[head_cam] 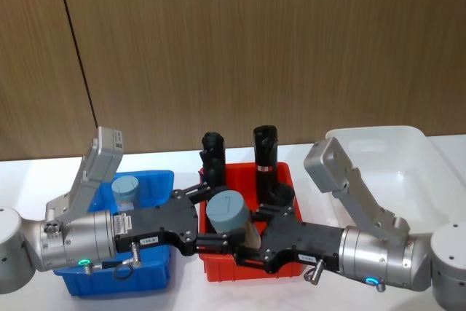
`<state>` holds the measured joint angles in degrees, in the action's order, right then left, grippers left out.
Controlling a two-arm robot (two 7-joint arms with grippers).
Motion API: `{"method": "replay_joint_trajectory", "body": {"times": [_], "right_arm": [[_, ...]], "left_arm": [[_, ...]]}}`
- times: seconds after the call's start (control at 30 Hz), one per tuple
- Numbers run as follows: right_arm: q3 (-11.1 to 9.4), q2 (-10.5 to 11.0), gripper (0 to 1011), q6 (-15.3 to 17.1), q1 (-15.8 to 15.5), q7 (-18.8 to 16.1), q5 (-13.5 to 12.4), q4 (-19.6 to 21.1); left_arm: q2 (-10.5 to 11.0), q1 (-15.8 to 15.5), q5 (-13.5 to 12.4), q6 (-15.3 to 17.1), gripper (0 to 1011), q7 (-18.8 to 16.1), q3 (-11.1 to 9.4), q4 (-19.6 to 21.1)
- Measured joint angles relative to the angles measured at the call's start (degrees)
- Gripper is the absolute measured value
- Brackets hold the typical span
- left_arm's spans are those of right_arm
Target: Pick the cotton swabs from the blue box and place them into the white box.
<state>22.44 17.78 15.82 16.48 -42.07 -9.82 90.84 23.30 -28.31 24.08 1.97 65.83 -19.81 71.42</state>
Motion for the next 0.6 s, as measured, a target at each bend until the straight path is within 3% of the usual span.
{"method": "replay_joint_trajectory", "body": {"times": [0.1, 0.6], "right_arm": [[0.0, 0.2, 661, 0.0, -0.2, 0.2, -0.4, 0.2], [-1.6, 2.9, 660, -0.6, -1.8, 3.6, -3.6, 1.7]], "left_arm": [[0.0, 0.0, 0.0, 0.0, 1003, 0.0, 0.0, 0.0], [0.0, 0.0, 0.0, 0.0, 1003, 0.0, 0.0, 0.0]]}}
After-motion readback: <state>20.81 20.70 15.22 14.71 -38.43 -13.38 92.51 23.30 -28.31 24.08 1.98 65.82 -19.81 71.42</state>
